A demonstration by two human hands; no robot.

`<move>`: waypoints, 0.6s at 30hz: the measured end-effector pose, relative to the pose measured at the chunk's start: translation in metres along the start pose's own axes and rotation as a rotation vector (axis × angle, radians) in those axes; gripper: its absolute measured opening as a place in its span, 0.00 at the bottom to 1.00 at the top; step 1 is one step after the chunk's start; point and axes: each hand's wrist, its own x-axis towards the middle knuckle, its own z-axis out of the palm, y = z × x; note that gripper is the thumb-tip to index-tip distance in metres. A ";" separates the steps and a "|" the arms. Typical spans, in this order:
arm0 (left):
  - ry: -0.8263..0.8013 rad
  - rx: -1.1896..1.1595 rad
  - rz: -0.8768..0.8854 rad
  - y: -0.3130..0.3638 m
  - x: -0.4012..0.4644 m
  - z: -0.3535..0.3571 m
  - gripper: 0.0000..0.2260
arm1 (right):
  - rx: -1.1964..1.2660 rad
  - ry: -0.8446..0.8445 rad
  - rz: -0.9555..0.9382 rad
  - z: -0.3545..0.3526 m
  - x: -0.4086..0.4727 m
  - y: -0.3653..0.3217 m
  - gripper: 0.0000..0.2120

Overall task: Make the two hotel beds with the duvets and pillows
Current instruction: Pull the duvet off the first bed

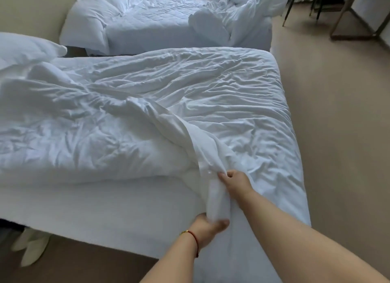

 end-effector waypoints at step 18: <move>0.234 0.241 -0.147 0.028 -0.020 0.102 0.37 | 0.172 -0.253 0.401 -0.127 -0.002 0.008 0.07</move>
